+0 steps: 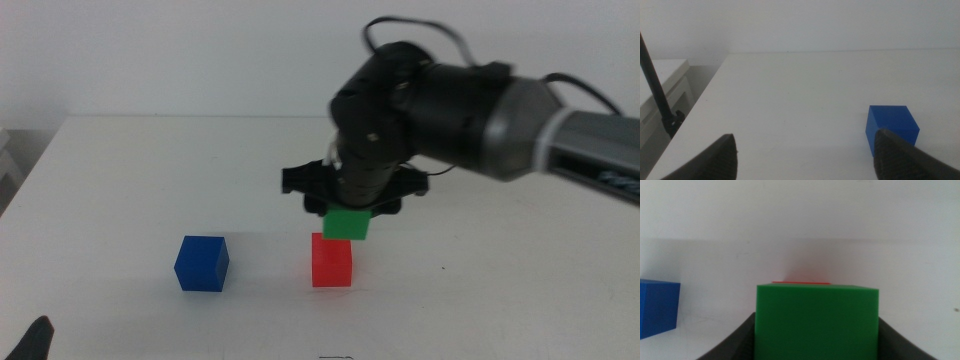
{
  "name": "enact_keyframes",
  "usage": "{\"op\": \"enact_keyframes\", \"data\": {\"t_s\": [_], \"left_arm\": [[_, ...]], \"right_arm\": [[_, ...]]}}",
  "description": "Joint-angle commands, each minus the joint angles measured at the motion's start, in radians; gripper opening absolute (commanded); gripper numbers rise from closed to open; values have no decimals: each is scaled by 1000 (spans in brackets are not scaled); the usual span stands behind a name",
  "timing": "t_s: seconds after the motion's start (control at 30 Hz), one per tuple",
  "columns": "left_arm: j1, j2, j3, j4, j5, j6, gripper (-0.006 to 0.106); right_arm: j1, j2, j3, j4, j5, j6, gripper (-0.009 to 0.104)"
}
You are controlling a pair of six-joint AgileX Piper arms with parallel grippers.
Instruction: Stack red cubes first, then green, then blue cubes in a specific spot.
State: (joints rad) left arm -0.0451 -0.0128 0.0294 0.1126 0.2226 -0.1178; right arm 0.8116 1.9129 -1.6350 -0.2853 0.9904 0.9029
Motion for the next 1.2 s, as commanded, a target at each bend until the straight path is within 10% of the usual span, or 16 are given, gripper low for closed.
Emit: {"op": "enact_keyframes", "data": {"t_s": [0.0, 1.13, 1.17], "left_arm": [[1, -21, -3, -10, -83, -7, 94], [1, -21, -3, -10, -83, -7, 94], [1, -21, -3, -10, -83, -7, 94]], "right_arm": [[12, -15, -69, -34, 4, -10, -1], [23, 125, -133, -21, 41, -38, 0], [23, 125, -133, -21, 43, -38, 56]]}}
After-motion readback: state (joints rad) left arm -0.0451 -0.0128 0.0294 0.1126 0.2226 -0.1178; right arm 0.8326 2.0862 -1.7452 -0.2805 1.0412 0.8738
